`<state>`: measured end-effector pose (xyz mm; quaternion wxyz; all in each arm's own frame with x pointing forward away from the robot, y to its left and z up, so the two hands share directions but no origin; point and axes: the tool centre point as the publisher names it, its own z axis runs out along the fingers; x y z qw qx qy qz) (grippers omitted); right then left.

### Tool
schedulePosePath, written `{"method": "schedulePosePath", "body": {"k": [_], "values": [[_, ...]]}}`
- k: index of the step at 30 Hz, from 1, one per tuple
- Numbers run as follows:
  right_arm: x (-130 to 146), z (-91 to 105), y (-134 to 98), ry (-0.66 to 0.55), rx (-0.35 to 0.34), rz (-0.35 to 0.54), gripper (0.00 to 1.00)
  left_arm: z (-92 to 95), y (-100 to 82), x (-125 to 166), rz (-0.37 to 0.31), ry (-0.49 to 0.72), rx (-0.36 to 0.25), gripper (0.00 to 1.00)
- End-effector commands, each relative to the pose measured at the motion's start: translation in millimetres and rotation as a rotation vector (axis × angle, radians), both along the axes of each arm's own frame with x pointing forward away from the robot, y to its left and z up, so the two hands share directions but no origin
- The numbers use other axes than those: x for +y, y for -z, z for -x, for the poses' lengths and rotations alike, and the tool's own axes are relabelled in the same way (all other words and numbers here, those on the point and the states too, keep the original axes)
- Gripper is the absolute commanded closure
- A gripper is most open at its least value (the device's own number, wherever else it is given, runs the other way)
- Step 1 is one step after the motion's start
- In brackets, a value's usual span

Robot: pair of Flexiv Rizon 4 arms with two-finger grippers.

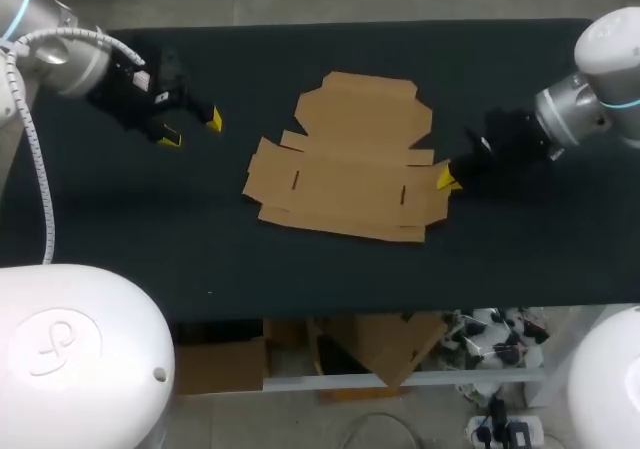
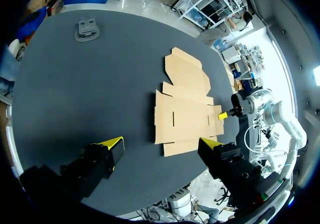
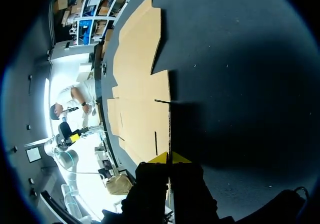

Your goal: Assemble the packaging by folding the flat box into shape, placing the metal phone stand inside, and closing the box properly

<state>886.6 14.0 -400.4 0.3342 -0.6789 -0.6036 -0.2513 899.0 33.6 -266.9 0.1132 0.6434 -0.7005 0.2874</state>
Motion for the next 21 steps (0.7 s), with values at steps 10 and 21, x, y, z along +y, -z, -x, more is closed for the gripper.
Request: {"method": "schedulePosePath", "body": {"k": [10,21], "values": [[-4.8,8.0,-5.3,-0.127,-0.074,-0.007,1.0,0.3,-1.4,-0.3,-0.006,-0.001,0.003,0.0],[-4.9,7.9,-6.5,-0.195,-0.109,-0.002,1.0,0.3,-1.4,-0.3,-0.006,-0.001,0.003,0.0]]}}
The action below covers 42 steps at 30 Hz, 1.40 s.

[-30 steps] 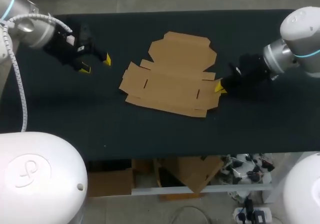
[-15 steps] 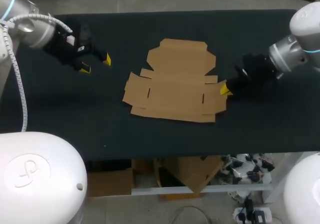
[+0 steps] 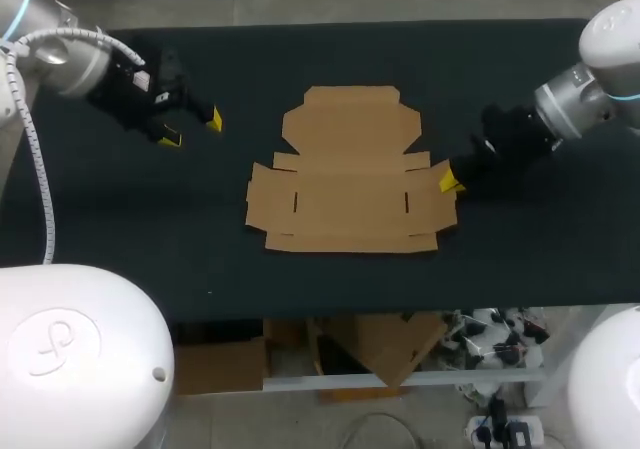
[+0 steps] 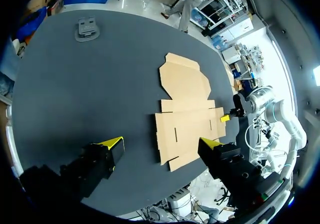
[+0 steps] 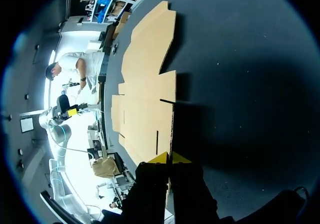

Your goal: Assemble the packaging by folding the flat box into shape, placing the metal phone stand inside, and closing the box properly

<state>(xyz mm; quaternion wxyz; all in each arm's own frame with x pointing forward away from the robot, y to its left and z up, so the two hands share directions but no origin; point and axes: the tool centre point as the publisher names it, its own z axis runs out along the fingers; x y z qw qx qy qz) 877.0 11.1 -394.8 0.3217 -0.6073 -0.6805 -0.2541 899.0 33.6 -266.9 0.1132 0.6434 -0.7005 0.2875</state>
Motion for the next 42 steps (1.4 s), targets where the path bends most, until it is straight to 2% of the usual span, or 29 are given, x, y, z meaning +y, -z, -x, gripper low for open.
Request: {"method": "schedulePosePath", "body": {"k": [1,11,32,42], "values": [[-2,-1.7,-1,-0.022,-0.007,-0.009,1.0,0.4,-1.4,0,-0.006,-0.001,0.004,0.0],[-5,0.9,3,-0.07,-0.008,-0.013,1.0,0.4,-1.4,0,-0.006,-0.001,0.004,0.0],[-1,12.2,7,-0.061,0.012,0.001,1.0,0.4,-1.4,0,-0.006,-0.001,0.004,0.0],[0,11.7,7,-0.077,0.009,-0.007,1.0,0.4,-1.4,0,-0.006,-0.001,0.004,0.0]]}}
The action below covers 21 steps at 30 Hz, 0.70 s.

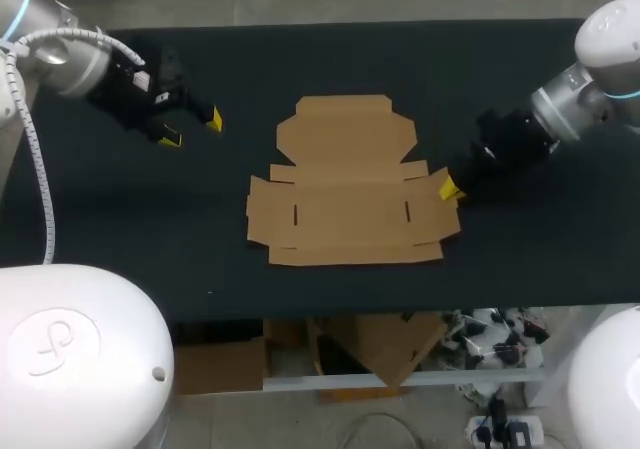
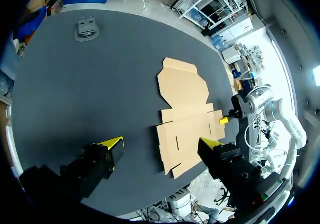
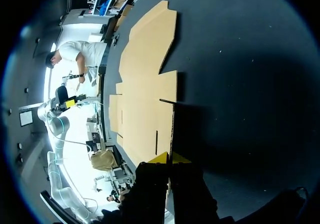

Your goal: Assemble the packaging by folding the flat box into shape, placing the metal phone stand inside, and closing the box properly

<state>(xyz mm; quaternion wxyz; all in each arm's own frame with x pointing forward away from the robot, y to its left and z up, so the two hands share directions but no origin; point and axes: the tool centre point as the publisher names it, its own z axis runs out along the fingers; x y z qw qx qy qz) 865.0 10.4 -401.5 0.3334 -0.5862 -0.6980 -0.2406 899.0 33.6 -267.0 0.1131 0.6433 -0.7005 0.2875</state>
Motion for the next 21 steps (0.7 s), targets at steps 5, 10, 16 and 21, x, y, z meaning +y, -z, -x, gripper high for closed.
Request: {"method": "schedulePosePath", "body": {"k": [5,10,16,21], "values": [[3.0,-0.2,-0.1,-0.023,-0.004,-0.004,1.0,0.4,-1.4,-0.3,-0.006,-0.001,0.004,0.0],[1.3,0.5,0.9,-0.023,-0.002,-0.002,1.0,0.4,-1.4,-0.3,-0.006,-0.001,0.004,0.0],[0.7,3.0,0.6,-0.015,-0.001,0.002,1.0,0.4,-1.4,-0.3,-0.006,-0.001,0.004,0.0],[0.2,4.6,1.5,-0.009,0.002,0.003,1.0,0.4,-1.4,-0.3,-0.006,-0.001,0.004,0.0]]}}
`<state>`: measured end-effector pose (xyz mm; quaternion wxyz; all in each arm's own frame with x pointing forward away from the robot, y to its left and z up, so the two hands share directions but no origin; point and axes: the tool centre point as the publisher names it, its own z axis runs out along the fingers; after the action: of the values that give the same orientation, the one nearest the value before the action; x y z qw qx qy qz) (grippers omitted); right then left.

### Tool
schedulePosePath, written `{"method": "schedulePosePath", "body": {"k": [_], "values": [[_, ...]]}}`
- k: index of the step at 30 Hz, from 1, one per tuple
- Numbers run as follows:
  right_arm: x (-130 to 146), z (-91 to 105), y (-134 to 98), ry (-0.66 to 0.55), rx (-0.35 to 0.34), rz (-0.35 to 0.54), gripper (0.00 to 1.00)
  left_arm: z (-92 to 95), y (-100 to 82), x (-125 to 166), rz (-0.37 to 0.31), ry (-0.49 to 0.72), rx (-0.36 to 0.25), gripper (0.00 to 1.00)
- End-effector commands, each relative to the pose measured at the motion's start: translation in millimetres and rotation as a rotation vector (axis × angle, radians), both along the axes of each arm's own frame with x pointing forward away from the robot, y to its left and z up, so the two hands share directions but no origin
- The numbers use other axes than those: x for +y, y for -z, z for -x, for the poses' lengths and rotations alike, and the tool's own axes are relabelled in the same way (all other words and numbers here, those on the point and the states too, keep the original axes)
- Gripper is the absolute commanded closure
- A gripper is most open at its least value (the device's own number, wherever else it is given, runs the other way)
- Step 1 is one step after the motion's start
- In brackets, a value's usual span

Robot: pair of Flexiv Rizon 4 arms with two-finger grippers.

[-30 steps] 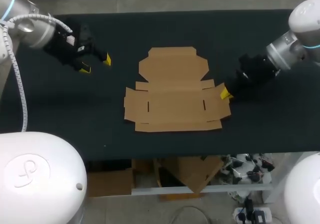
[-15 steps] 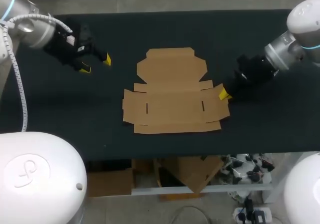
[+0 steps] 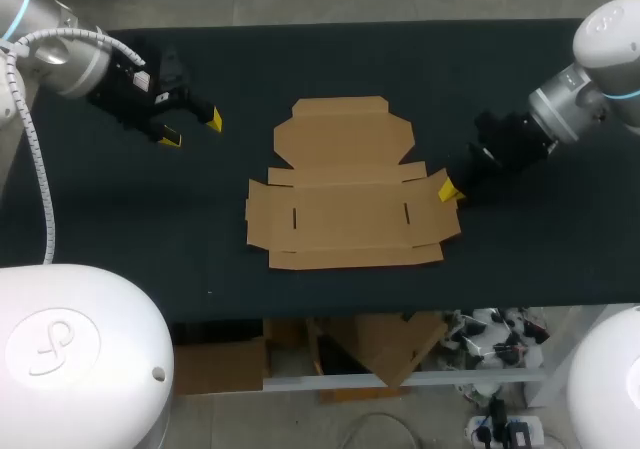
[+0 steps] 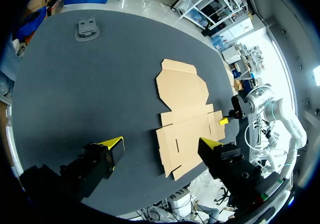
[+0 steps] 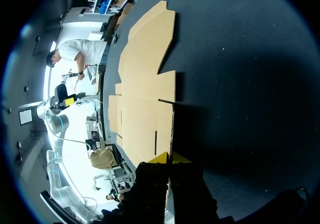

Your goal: Assemble the packaging by folding the flat box into shape, placing the metal phone stand inside, and closing the box properly

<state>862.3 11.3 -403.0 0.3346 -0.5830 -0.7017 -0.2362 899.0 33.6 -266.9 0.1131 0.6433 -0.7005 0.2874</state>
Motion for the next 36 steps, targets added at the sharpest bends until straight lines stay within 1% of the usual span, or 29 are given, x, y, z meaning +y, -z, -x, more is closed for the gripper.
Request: {"method": "schedulePosePath", "body": {"k": [1,2,4,5,6,12,21,24,29,33,36], "values": [[-1,2.1,0,0.004,0.0,-0.002,1.0,0.3,-1.4,0,-0.006,-0.001,0.004,0.0],[-1,1.9,1,0.005,0.0,-0.002,1.0,0.3,-1.4,0,-0.006,-0.001,0.004,0.0],[-1,1.8,1,0.008,0.002,-0.004,0.68,0.3,-1.4,0,-0.006,-0.001,0.004,0.0],[-1,2.7,0,0.01,0.003,-0.004,0.56,0.3,-1.4,0,-0.006,-0.001,0.004,0.0],[-1,3.6,-1,0.016,0.004,-0.003,0.0,0.3,-1.4,0,-0.006,-0.001,0.004,0.0],[-15,7.8,-17,0.063,-0.019,0.03,0.0,0.3,-1.4,0,-0.006,-0.001,0.004,0.0],[-46,9.4,-57,0.163,-0.081,0.078,0.0,0.3,-1.4,0,-0.006,-0.001,0.004,0.0],[-53,7.3,-67,0.183,-0.097,0.089,0.0,0.3,-1.4,0,-0.006,-0.001,0.004,0.0],[-62,-1.8,-84,0.21,-0.115,0.122,0.0,0.3,-1.4,0,-0.006,-0.001,0.004,0.0],[-65,-7.9,-92,0.215,-0.139,0.12,0.0,0.3,-1.4,0,-0.006,-0.001,0.004,0.0],[-66,-13.8,-94,0.219,-0.144,0.125,0.0,0.3,-1.4,0,-0.006,-0.001,0.004,0.0]]}}
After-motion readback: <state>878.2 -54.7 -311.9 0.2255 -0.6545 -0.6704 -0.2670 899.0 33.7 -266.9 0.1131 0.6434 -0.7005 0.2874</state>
